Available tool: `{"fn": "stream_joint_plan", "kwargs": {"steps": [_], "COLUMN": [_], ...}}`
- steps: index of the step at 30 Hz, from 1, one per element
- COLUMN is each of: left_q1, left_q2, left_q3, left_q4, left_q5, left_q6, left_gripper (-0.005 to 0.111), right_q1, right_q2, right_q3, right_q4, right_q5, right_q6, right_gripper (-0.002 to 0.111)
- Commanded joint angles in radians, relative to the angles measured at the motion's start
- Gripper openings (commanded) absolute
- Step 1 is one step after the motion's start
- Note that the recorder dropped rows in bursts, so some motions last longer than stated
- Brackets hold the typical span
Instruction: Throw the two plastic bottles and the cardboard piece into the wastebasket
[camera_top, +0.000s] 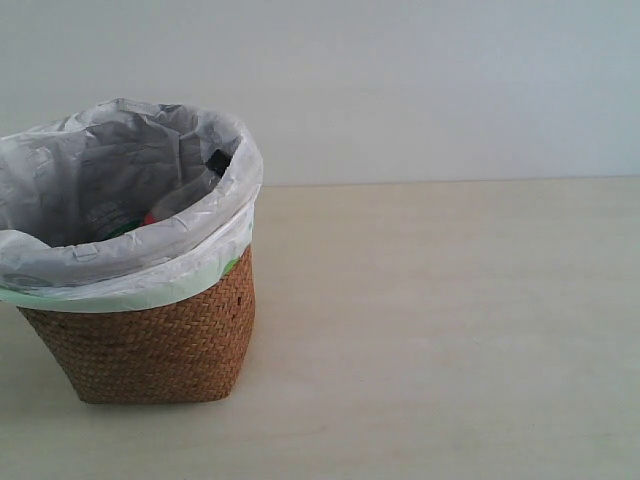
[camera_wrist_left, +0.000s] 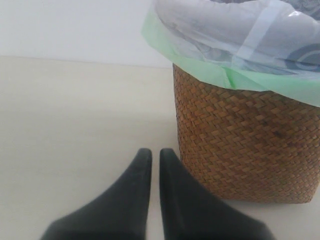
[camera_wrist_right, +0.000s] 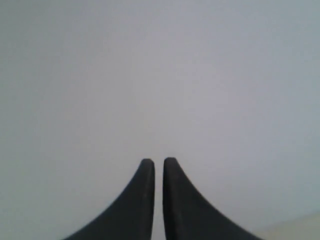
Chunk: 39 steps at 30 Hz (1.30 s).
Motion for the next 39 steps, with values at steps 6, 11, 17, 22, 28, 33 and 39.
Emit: {"fn": "stream_joint_plan", "kwargs": {"steps": [6, 11, 17, 22, 28, 33, 39], "left_q1": [0.003, 0.003, 0.003, 0.003, 0.003, 0.003, 0.003], "left_q2": [-0.002, -0.002, -0.002, -0.002, -0.002, -0.002, -0.002], "left_q3": [0.003, 0.003, 0.003, 0.003, 0.003, 0.003, 0.003], "left_q4": [0.002, 0.002, 0.002, 0.002, 0.002, 0.002, 0.002], "left_q5": [-0.003, -0.003, -0.003, -0.003, -0.003, -0.003, -0.003], "left_q6": [-0.009, -0.009, -0.009, -0.009, -0.009, -0.009, -0.009], "left_gripper": [0.006, 0.006, 0.006, 0.006, 0.006, 0.006, 0.006], "right_q1": [-0.007, -0.007, -0.007, -0.007, -0.007, -0.007, -0.007], "right_q2": [-0.007, -0.007, -0.007, -0.007, -0.007, -0.007, -0.007], "right_q3": [0.184, 0.184, 0.184, 0.184, 0.184, 0.184, 0.184], "right_q4": [-0.192, -0.227, -0.392, -0.392, -0.392, -0.389, -0.389], "right_q5": [0.057, 0.098, 0.169, 0.3, 0.412, 0.483, 0.483], "right_q6": [-0.005, -0.005, -0.005, -0.005, -0.005, -0.005, -0.005], "right_gripper": [0.002, 0.002, 0.002, 0.002, 0.002, 0.002, 0.002]}}
